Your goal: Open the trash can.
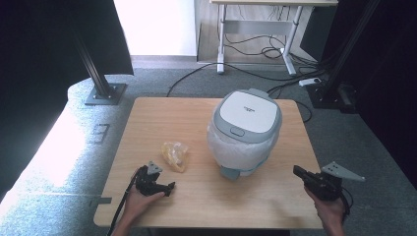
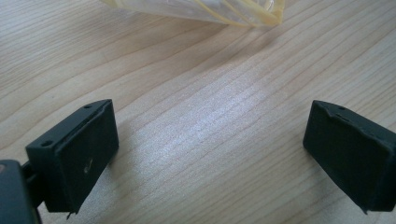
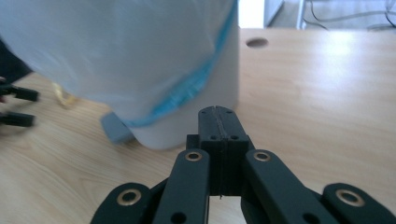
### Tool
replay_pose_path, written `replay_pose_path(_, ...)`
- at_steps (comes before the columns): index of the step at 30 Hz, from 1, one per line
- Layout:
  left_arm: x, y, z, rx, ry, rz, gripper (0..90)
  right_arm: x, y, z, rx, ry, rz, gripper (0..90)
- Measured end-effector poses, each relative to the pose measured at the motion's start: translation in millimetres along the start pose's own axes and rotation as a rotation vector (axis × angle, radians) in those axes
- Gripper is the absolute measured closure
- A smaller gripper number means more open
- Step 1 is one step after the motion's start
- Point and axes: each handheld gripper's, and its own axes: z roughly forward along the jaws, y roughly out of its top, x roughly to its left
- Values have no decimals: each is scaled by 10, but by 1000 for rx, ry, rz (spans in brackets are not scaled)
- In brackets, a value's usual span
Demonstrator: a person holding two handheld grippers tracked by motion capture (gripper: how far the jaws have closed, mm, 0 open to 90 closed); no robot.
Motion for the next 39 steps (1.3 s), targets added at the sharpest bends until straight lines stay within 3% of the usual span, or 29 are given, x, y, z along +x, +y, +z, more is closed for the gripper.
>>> replay_pose_path(12,-1,0,0,0,0,-1,27,166,445,-142,-66,99,-28,900)
replay_pose_path(26,0,1,-1,2,0,-1,27,386,965,-38,-68,179,-68,900)
replay_pose_path(30,0,1,-1,2,-1,-1,27,426,1039,-9,-65,185,-78,900)
replay_pose_path(39,0,1,-2,2,-1,-1,27,611,1206,108,-61,253,-94,900)
